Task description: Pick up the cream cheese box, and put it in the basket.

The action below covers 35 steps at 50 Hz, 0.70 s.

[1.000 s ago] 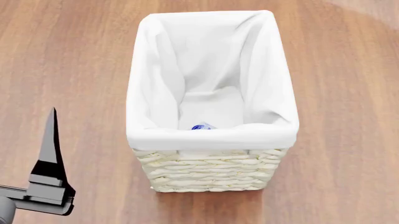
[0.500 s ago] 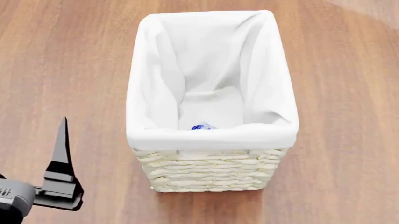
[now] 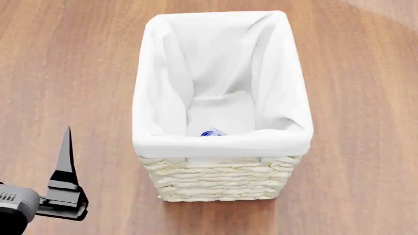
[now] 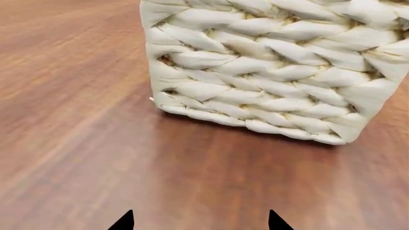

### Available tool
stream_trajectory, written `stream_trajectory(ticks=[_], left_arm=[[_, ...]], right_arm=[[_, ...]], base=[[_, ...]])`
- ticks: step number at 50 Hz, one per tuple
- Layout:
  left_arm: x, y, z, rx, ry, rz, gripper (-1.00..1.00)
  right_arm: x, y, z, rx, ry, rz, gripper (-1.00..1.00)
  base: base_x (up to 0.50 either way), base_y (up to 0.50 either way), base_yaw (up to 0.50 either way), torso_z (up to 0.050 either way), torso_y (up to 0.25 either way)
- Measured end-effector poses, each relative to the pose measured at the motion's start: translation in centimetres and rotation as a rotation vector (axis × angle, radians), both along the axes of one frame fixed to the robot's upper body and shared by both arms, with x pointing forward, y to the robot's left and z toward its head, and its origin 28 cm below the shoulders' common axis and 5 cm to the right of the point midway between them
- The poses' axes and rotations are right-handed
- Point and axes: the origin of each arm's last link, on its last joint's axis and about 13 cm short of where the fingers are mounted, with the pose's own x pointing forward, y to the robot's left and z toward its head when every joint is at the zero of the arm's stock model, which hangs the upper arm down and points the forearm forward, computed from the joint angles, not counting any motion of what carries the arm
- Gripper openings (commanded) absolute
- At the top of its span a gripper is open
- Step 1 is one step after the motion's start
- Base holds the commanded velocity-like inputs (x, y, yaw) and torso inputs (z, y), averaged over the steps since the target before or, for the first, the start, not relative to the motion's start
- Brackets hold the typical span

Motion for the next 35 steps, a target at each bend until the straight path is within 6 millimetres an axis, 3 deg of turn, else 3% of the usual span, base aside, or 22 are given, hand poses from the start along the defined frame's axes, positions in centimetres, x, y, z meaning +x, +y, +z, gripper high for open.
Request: stream_trajectory(ticks=[25, 35], left_arm=[[0.1, 0.0, -0.3, -0.001, 0.012, -0.001, 1.00], [-0.9, 0.1, 0.6, 0.004, -0.031, 0.004, 1.00]], right_arm=[[0.0, 0.0, 0.1, -0.003, -0.005, 0.001, 1.00], [0.0, 0.0, 0.0, -0.003, -0.004, 0.001, 1.00]], base=[[0.00, 0.00, 0.00, 0.000, 0.000], [0.00, 0.00, 0.00, 0.000, 0.000]])
